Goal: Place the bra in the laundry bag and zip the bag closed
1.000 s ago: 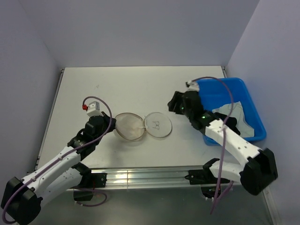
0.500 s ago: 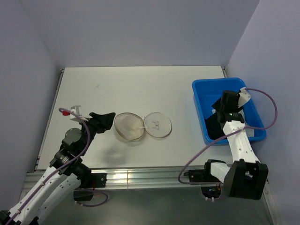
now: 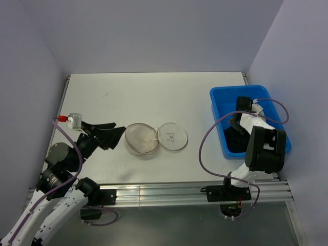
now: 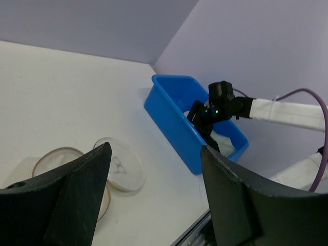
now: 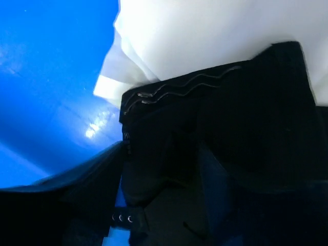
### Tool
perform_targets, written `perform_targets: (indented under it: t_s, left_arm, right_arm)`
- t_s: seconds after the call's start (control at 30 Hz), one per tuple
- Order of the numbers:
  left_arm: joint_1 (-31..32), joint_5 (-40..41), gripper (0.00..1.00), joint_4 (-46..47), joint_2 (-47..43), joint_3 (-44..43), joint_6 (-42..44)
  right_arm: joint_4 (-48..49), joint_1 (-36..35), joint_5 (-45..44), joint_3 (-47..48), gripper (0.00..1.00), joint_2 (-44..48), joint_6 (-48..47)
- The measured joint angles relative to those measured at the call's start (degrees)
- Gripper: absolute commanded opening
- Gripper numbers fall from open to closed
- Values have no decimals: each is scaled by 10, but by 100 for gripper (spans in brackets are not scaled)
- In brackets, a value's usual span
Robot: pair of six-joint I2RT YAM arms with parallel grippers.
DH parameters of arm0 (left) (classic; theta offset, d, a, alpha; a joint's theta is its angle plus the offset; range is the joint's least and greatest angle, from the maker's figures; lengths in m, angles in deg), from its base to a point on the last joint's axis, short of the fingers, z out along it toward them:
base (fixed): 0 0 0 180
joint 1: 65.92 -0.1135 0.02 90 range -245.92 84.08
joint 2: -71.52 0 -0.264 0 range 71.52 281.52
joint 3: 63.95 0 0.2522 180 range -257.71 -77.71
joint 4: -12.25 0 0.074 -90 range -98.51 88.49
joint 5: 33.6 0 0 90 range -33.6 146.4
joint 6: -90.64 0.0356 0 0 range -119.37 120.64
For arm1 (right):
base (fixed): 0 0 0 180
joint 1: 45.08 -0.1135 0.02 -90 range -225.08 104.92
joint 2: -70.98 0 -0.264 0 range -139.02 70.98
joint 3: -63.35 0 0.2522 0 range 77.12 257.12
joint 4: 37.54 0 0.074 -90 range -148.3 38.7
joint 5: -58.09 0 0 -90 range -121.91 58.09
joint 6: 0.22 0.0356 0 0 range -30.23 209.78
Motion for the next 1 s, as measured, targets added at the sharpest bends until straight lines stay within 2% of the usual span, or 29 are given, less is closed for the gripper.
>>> perform_targets:
  t_s: [0.03,0.07,0.1,0.13,0.3,0.53,0.67,0.83,1.0]
  left_arm:
    - [0,-2,76,-6,1,0,2]
    - [0,-3,76,-12,1,0,3]
    - [0,-5,75,-18,1,0,5]
    - [0,-5,75,-21,2,0,7]
    - [-3,-11,75,-30,8,0,9]
    - [-16,-17,74,-30,26,3,9]
    - [-19,-14,74,-31,40,3,9]
    - [-19,-7,74,-31,49,3,9]
    - [-19,2,74,-30,72,3,9]
  right_arm:
    - [0,0,2,8,42,-12,-1]
    - [1,0,3,14,14,-19,1]
    - [4,0,4,16,4,-21,0]
    - [9,0,7,16,0,-19,5]
    - [23,0,9,-2,0,38,12]
    - [52,-6,11,-30,0,289,10]
    - [61,-16,37,-14,0,377,10]
    - [52,-90,80,69,0,382,6]
    - [65,-225,117,221,0,319,-13]
